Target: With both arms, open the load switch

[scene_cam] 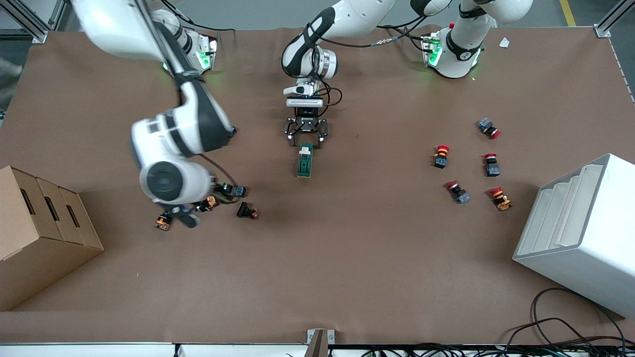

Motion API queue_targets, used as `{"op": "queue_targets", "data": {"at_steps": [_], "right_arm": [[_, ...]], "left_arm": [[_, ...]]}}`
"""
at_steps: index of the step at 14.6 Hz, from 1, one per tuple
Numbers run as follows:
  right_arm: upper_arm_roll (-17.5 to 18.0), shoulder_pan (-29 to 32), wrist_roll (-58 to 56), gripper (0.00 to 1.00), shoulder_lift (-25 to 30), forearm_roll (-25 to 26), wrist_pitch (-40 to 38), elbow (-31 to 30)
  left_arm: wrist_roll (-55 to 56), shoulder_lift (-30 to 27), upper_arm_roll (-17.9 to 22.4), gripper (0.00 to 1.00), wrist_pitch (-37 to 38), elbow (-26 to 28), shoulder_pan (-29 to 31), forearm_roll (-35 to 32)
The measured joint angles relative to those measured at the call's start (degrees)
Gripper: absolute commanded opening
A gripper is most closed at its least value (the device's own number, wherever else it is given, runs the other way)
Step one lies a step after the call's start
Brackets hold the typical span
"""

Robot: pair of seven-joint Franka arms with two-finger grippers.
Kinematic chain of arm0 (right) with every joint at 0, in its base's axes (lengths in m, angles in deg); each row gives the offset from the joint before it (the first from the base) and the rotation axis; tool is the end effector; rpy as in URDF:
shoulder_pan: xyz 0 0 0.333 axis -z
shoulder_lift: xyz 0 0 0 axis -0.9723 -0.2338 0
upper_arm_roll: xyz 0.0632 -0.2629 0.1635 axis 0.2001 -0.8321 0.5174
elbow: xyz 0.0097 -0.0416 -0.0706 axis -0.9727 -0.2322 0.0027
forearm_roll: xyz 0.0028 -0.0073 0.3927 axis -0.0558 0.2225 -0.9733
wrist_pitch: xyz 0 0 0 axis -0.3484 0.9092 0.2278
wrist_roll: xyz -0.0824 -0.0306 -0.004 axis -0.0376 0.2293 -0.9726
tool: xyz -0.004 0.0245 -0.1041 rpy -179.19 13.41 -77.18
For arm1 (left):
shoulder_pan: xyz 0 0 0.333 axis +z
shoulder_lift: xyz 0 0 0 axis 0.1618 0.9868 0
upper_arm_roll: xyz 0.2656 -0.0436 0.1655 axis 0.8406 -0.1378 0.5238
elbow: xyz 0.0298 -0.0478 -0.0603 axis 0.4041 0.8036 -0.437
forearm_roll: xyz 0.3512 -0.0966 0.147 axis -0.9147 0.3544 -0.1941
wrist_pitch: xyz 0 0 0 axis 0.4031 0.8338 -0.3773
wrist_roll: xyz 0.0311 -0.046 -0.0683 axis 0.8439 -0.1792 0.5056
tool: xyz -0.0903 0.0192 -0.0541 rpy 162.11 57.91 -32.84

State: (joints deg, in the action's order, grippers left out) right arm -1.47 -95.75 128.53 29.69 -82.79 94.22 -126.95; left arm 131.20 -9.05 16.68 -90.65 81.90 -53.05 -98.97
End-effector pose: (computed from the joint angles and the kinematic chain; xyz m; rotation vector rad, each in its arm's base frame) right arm 0.6342 0.2049 0.3831 2.8549 -0.7328 -0.3732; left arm 0.2043 -0.5682 0.0641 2.6172 -0.1628 1.7109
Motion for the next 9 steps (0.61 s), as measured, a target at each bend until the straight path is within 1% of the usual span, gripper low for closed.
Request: {"op": "queue_targets", "data": {"at_steps": [2,5,6,9], "right_arm": [[-0.05,4.31,-13.47,1.00,2.31,0.78,-0.33,-0.02],[-0.11,10.65,-29.97,1.00,5.52,2.00,-0.51,-0.04],[-0.10,12.51,-34.10,1.00,6.46,2.20,-0.64,-0.06],[-0.07,16.75,-43.47,1.00,8.75,3.97,-1.07,-0.07]], "left_arm": [[-0.60,0.00,-0.01,1.00,0.06,-0.05,0.00,0.00],[-1.56,-0.03,-0.23,1.00,0.19,-0.41,0.02,1.29],[-3.10,-0.12,-0.53,1.00,0.22,-0.99,0.04,3.24],[-9.30,-1.43,-1.95,1.00,0.23,-3.82,0.05,12.10]]}}
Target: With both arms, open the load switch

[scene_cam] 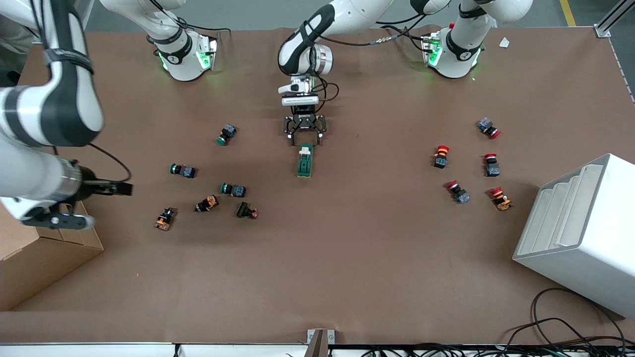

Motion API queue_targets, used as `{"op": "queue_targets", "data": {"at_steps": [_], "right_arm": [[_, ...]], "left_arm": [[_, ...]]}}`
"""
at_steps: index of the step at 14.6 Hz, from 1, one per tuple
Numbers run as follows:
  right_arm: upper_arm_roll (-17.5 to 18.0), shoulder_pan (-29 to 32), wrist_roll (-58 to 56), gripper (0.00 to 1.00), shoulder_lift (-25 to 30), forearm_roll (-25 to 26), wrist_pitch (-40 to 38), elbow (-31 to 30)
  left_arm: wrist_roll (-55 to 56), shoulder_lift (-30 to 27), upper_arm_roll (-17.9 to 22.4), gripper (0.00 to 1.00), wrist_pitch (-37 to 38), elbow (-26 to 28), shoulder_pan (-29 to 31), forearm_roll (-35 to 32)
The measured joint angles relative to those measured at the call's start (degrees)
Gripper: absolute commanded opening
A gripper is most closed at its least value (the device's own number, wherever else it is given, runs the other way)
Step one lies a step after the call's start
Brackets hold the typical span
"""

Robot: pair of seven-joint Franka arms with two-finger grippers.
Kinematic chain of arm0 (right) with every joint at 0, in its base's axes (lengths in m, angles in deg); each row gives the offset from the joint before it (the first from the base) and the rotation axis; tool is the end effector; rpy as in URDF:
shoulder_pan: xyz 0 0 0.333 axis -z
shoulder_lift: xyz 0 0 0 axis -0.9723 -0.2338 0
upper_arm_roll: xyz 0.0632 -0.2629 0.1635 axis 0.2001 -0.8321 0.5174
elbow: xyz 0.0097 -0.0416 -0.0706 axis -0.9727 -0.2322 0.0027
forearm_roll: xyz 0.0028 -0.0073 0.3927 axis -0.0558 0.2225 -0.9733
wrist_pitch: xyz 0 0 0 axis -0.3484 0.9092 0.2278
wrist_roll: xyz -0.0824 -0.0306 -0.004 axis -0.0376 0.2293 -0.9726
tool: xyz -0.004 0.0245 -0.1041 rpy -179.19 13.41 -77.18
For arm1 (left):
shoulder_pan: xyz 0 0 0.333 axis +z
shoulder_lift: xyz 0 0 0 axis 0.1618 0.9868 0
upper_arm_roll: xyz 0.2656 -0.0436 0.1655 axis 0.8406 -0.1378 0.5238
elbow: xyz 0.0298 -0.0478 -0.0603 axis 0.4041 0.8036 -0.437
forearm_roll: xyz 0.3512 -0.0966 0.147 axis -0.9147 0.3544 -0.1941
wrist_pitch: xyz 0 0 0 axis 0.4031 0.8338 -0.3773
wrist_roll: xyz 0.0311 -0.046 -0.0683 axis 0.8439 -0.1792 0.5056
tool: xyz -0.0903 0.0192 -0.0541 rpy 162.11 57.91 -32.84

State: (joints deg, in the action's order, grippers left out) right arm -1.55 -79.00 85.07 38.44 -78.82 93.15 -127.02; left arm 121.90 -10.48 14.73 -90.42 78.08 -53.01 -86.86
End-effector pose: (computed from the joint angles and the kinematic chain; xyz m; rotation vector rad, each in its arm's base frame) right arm 0.6488 0.0048 0.4824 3.0482 -0.0451 -0.2572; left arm 0.1979 -0.5931 0.0959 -2.6389 0.0728 -1.5405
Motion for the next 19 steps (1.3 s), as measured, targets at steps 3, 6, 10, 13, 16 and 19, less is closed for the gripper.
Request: {"op": "queue_targets", "data": {"at_steps": [3,6,10,13,16,19], "right_arm": [[0.01,2.36,-3.17,1.00,1.89,0.82,-1.06,0.09],[0.05,4.13,-3.32,1.00,2.84,0.79,-5.82,2.65],[0.17,4.87,-3.35,1.00,2.99,0.77,-7.20,5.73],[0.28,4.95,-3.42,1.00,2.99,0.74,-7.19,6.69],[0.87,4.94,-3.43,1.00,2.99,0.62,-8.26,6.94],[1.16,4.93,-3.77,1.00,3.16,-1.49,-11.94,7.24]], "left_arm": [[-8.50,-3.61,-0.39,1.00,0.00,-3.65,0.06,10.58],[-20.57,-9.08,-0.16,1.00,0.04,-7.70,1.35,23.46],[-37.77,-17.58,0.38,1.00,0.19,-12.41,8.97,38.11],[-44.17,-20.98,0.51,1.00,0.13,-14.15,17.28,43.81],[-49.61,-21.56,0.50,1.00,-0.46,-14.74,23.37,47.77],[-54.55,-22.34,0.52,1.00,-0.39,-16.48,26.87,51.09]]}}
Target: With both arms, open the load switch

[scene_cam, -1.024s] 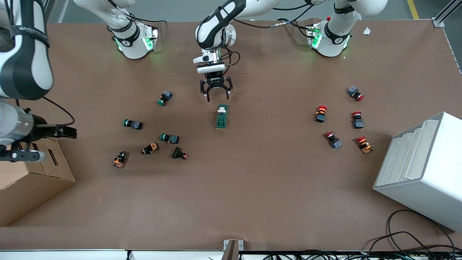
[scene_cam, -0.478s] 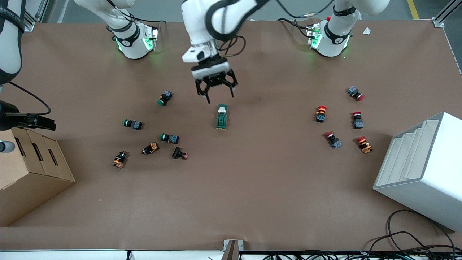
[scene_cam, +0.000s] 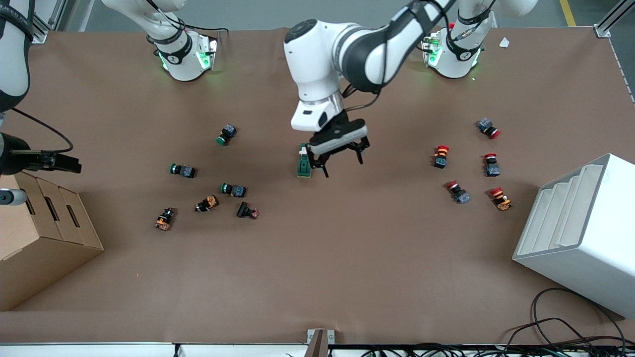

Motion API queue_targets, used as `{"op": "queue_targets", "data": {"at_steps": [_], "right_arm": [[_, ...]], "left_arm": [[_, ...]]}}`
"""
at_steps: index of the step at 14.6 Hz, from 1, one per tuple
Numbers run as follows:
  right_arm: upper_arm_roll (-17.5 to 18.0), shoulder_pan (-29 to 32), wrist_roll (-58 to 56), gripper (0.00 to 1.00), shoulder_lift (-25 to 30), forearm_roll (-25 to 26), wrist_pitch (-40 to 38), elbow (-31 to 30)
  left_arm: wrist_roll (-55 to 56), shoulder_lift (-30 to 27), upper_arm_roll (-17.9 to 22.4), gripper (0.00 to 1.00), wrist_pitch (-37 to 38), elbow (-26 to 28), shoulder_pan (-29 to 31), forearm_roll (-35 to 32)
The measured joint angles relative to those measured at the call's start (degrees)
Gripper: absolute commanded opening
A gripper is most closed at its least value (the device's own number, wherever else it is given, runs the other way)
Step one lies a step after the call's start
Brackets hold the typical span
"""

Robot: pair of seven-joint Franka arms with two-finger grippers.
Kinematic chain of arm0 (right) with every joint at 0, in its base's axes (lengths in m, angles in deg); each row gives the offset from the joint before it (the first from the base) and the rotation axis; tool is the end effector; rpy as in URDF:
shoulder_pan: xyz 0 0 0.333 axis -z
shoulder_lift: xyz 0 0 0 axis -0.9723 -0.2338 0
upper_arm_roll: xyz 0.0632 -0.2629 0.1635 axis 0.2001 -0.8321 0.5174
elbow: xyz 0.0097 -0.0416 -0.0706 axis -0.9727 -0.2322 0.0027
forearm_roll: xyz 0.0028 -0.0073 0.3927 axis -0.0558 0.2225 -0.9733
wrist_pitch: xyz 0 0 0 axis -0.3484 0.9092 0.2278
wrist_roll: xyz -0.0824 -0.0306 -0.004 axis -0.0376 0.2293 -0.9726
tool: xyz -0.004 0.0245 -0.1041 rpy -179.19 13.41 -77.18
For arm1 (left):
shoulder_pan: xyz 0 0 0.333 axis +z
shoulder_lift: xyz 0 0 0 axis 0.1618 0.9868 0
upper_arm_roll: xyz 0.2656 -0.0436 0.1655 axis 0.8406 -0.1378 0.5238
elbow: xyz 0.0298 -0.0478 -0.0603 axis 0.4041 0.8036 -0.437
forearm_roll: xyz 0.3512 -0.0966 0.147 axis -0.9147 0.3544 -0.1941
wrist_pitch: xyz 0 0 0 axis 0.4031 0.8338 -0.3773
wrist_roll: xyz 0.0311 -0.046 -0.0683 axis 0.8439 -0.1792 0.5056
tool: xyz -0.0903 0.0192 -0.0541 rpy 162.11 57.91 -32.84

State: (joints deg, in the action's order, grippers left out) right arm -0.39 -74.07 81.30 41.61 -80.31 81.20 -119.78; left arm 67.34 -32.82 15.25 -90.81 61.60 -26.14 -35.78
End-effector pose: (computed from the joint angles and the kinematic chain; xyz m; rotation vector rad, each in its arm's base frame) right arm 0.6226 -0.0364 0.5612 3.0887 -0.0641 -0.3088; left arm 0.4920 -0.4928 0.4401 -2.8424 -0.4678 -0.7451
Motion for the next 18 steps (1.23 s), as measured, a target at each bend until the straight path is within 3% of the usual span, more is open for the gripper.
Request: {"op": "queue_targets", "data": {"at_steps": [4,8,13,18], "right_arm": [[0.11,-0.10,-0.60,1.00,2.55,-1.47,-0.71,-0.64],[0.13,-1.64,-0.76,1.00,9.01,-1.56,1.64,-7.25],[-0.23,-1.66,-1.09,1.00,13.77,-1.56,2.47,-11.65],[-0.33,-1.69,-1.21,1.00,20.20,-1.55,2.40,-15.58]], "left_arm": [[-11.30,-2.79,0.01,1.00,4.44,-0.74,5.50,2.97],[-21.67,-3.11,0.00,1.00,5.05,-2.35,12.18,7.85],[-35.43,-4.90,0.14,1.00,5.08,-4.92,22.01,22.09],[-50.94,-10.34,2.39,1.00,8.41,-5.02,28.18,32.53]]}}
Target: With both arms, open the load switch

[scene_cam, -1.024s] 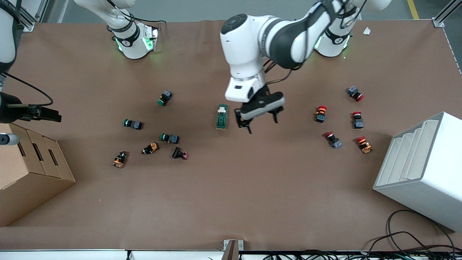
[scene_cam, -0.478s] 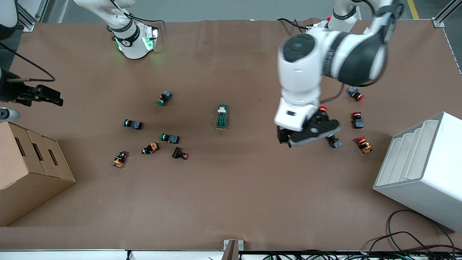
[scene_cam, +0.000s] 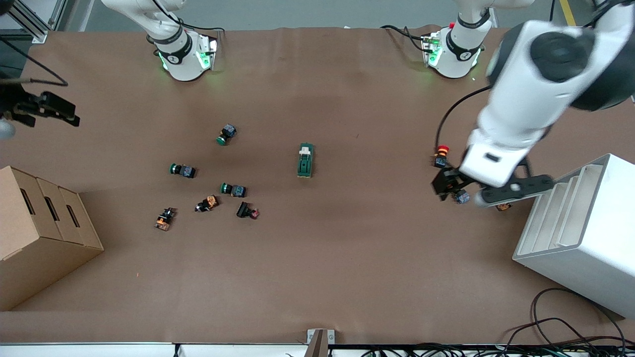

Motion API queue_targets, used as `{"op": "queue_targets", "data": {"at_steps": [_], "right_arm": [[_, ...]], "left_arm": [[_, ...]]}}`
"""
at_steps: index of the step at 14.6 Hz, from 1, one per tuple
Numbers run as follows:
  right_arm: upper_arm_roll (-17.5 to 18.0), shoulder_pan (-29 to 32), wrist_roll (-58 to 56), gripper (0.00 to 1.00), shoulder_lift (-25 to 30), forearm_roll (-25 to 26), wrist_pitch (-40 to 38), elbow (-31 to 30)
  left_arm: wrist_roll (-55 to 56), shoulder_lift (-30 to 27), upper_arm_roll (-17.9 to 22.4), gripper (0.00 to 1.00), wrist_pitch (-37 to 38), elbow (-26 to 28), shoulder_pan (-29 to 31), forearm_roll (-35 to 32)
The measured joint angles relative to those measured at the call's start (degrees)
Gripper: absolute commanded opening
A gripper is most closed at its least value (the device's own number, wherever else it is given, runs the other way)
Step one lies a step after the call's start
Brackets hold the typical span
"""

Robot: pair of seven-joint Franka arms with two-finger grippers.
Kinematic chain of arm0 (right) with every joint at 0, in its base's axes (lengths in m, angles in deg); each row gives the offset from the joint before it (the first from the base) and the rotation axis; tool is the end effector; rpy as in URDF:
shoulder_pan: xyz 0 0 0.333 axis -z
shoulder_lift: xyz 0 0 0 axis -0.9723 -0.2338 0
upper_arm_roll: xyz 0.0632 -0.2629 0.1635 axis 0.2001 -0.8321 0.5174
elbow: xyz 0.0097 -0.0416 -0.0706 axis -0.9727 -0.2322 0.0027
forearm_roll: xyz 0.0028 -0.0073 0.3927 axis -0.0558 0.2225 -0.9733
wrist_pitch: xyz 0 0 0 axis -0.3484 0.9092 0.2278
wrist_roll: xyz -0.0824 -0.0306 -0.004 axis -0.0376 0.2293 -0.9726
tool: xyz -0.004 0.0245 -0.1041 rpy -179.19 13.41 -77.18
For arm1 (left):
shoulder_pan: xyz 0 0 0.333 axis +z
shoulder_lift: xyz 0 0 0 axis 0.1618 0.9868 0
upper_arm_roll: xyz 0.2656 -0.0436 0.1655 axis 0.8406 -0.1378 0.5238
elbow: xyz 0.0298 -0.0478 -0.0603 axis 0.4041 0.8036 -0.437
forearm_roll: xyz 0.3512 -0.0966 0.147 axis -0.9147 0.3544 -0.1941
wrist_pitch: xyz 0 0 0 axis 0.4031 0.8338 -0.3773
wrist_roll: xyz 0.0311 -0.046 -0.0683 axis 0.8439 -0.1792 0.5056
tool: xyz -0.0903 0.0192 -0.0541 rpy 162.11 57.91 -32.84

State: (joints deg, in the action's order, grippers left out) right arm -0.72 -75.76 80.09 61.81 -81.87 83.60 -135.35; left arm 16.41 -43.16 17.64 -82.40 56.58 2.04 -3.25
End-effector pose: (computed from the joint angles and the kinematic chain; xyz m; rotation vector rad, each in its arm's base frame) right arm 0.5243 -0.0167 0.6434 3.1293 0.0079 -0.1184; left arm 0.6226 -0.2006 0.5760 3.1068 0.2869 0.2586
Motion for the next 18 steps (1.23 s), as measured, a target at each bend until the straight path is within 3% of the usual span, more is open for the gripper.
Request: {"op": "queue_targets", "data": {"at_steps": [5,13,18], "right_arm": [[-0.03,-0.01,-0.02,1.00,3.75,0.00,-0.26,-1.85],[-0.07,-0.12,0.61,1.00,3.74,-1.31,-0.90,-2.46],[-0.43,-0.13,1.34,1.00,3.74,-1.65,-1.79,-2.46]], "left_arm": [[-14.50,-5.78,6.52,1.00,9.44,0.64,0.95,4.23],[-28.85,-12.92,13.28,1.00,13.12,5.27,0.71,5.44],[-29.84,-17.36,13.97,1.00,13.44,9.29,0.47,5.86]]}}
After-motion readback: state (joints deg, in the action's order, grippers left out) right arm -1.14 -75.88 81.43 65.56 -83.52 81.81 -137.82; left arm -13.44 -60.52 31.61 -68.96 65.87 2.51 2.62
